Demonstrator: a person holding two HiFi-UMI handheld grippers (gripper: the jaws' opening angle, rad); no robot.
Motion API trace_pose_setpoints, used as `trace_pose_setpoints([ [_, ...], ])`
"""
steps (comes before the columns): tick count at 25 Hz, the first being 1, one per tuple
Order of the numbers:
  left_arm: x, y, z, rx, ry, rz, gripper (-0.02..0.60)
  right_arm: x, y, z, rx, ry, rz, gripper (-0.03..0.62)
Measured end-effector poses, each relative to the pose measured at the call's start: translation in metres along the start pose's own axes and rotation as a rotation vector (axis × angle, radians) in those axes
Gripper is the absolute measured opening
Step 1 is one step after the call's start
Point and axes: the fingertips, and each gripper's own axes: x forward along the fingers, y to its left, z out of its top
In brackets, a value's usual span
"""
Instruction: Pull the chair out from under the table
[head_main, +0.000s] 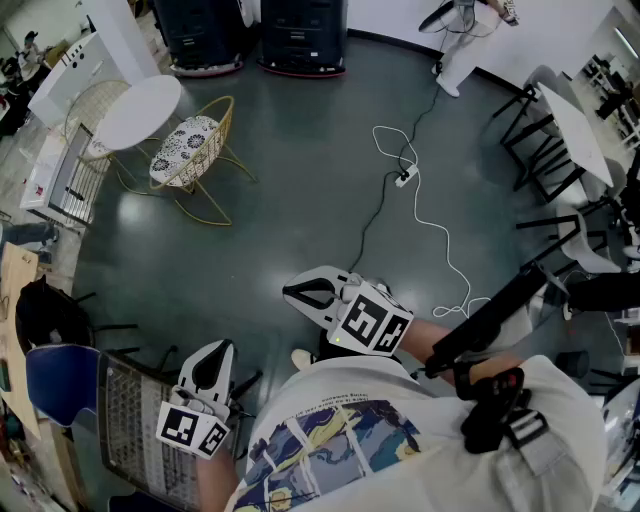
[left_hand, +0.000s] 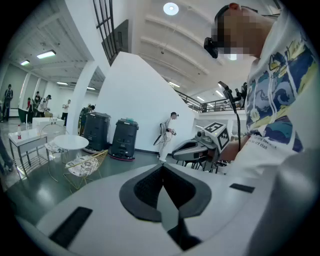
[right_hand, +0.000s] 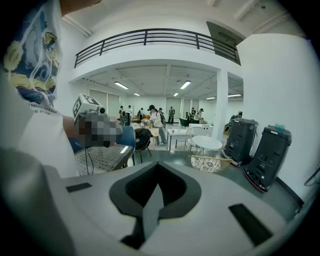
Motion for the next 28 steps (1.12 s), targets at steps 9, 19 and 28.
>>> trace_pose_setpoints([
  [9,0.020,-0.031,-0.002,0.008,0.010,0.021,0.009,-0.034,-0.004,-0.014,-0.012,-0.019,0.021,0.011],
  [19,0.173,-0.116,0.030,0.044,0.019,0.036,0.011,-0.158,-0.104,-0.088,-0.018,-0.030,0.020,0.014],
  [28,0.241,-0.105,0.038,0.110,0.044,0.125,0.011,-0.178,-0.182,-0.127,-0.072,-0.016,0.003,0.018],
])
